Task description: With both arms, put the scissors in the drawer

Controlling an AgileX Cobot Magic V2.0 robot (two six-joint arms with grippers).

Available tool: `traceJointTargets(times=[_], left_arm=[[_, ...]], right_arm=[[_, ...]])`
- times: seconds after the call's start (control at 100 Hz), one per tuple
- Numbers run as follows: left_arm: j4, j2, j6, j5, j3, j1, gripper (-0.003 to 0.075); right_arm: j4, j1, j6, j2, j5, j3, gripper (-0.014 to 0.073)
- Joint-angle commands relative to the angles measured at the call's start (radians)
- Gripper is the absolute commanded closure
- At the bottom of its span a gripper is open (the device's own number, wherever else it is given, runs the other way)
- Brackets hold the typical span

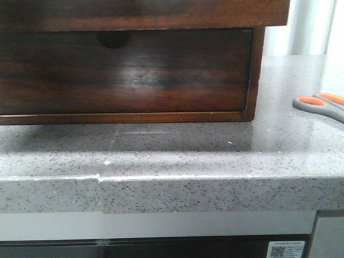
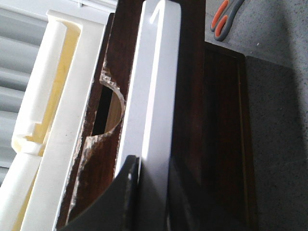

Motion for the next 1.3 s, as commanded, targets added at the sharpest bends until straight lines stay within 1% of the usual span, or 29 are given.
traceJointTargets(times=[0.0,0.07,0.1,0.11,0.17,0.18,0.23,0.27,0.43,0.7,0.86,0.96,1.06,1.11,1.22,1.29], left_arm=[[-0.1,-0.024,-0.049,-0.062,-0.04,-0.003,0.0717],[-0.1,-0.024,-0.049,-0.062,-0.04,-0.003,0.0647],[-0.1,-0.022,-0.049,-0.062,-0.04,-0.003,0.0612],[-0.1,-0.022,-0.049,-0.062,-0.04,-0.003,0.0585],[-0.1,-0.018,-0.049,-0.058,-0.04,-0.003,0.0526],[-0.1,-0.015,-0.049,-0.056,-0.04,-0.003,0.0504],[-0.1,-0.011,-0.049,-0.053,-0.04,-0.003,0.0468],[-0.1,-0.01,-0.049,-0.053,-0.04,-0.003,0.0457],[-0.1,-0.01,-0.049,-0.112,-0.04,-0.003,0.0458],[-0.1,-0.01,-0.049,-0.316,-0.04,-0.003,0.0459],[-0.106,-0.013,-0.049,-0.334,-0.04,-0.003,0.0459],[-0.189,-0.029,-0.049,-0.341,-0.044,-0.003,0.0459],[-0.357,-0.066,-0.049,-0.341,-0.044,-0.003,0.0459],[-0.408,-0.094,-0.049,-0.342,-0.044,-0.003,0.0459],[-0.417,-0.168,-0.049,-0.344,-0.044,-0.003,0.0459],[-0.417,-0.216,-0.049,-0.341,-0.044,-0.003,0.0459]], right_arm=[[-0.002,0.002,-0.002,0.017,-0.078,-0.031,0.0641],[-0.002,0.002,-0.002,0.017,-0.078,-0.031,0.0641],[-0.002,0.002,-0.002,0.017,-0.078,-0.031,0.0641],[-0.002,0.002,-0.002,0.017,-0.078,-0.031,0.0641],[-0.002,0.002,-0.002,0.017,-0.078,-0.031,0.0641],[-0.002,0.002,-0.002,0.017,-0.078,-0.031,0.0641],[-0.002,0.002,-0.002,0.017,-0.078,-0.031,0.0641],[-0.002,0.002,-0.002,0.017,-0.078,-0.031,0.0641],[-0.002,0.002,-0.002,0.017,-0.078,-0.031,0.0641],[-0.002,0.002,-0.002,0.017,-0.076,-0.031,0.0641],[-0.002,0.002,-0.002,0.017,-0.076,-0.031,0.0641],[-0.002,0.002,-0.002,0.017,-0.076,-0.031,0.0641],[0.03,0.002,-0.002,0.021,-0.076,-0.031,0.0641],[0.036,0.002,-0.002,0.029,-0.079,-0.033,0.0641],[0.036,0.002,-0.002,0.073,-0.075,-0.042,0.0641],[0.036,0.002,-0.004,0.14,-0.031,-0.07,0.0631]])
